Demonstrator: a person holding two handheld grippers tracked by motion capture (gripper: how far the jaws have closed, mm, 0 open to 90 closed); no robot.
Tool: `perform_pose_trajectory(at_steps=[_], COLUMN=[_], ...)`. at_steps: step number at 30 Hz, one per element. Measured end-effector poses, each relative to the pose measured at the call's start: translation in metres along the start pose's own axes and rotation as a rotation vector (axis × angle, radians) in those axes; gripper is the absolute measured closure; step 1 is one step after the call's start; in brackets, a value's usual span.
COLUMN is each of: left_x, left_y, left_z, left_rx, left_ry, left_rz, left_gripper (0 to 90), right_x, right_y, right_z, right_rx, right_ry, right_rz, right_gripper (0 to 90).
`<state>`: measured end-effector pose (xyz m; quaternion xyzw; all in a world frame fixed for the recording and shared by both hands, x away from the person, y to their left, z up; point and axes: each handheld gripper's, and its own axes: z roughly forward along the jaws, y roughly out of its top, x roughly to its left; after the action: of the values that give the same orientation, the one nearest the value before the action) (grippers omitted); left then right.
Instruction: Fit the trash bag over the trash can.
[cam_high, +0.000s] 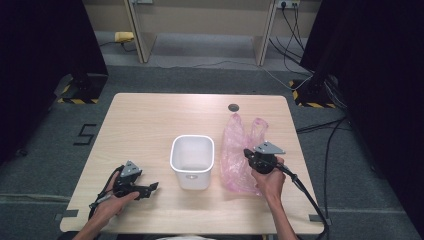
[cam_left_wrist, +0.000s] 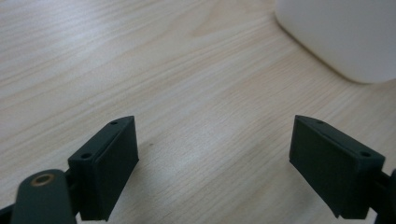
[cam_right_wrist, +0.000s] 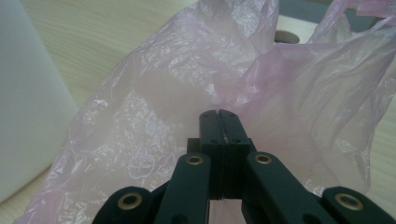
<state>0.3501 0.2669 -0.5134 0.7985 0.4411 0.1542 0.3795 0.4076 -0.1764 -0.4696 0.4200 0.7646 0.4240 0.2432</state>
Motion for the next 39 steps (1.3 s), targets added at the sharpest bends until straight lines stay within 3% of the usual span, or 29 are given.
perform_pose_trajectory(at_steps=[5, 8, 11, 13, 20, 23, 24, 28, 35, 39], left_x=[0.004, 0.003, 0.000, -0.004, -0.018, -0.020, -0.022, -0.025, -0.040, -0.044], left_y=[0.007, 0.017, 0.024, 0.031, 0.066, 0.076, 0.086, 0.100, 0.128, 0.134], left_z=[-0.010, -0.024, -0.032, -0.040, -0.064, -0.068, -0.070, -0.070, -0.071, -0.072], left_rx=[-0.031, -0.063, -0.084, -0.102, -0.151, -0.165, -0.175, -0.191, -0.231, -0.236], left_ry=[-0.026, -0.063, -0.073, -0.086, -0.132, -0.153, -0.158, -0.174, -0.220, -0.244], left_rz=[-0.041, -0.075, -0.080, -0.070, -0.029, -0.025, -0.023, -0.024, 0.013, 0.020], left_gripper=[15.1, 15.1, 15.1, 15.1, 15.0, 15.0, 15.1, 15.0, 15.5, 19.1], right_x=[0.000, -0.001, -0.001, -0.001, 0.003, 0.009, 0.016, 0.029, 0.068, 0.078], right_y=[0.014, 0.034, 0.044, 0.059, 0.089, 0.096, 0.103, 0.112, 0.133, 0.138], right_z=[-0.011, -0.024, -0.032, -0.043, -0.057, -0.056, -0.054, -0.048, -0.018, -0.008], right_rx=[-0.047, -0.104, -0.136, -0.177, -0.237, -0.252, -0.264, -0.276, -0.255, -0.243], right_ry=[0.004, 0.017, 0.022, 0.031, 0.051, 0.065, 0.079, 0.112, 0.158, 0.162], right_rz=[-0.018, -0.021, -0.019, -0.023, -0.040, -0.048, -0.064, -0.084, -0.170, -0.188], right_gripper=[90.0, 90.0, 90.0, 90.0, 90.0, 90.0, 90.0, 90.0, 90.0, 90.0])
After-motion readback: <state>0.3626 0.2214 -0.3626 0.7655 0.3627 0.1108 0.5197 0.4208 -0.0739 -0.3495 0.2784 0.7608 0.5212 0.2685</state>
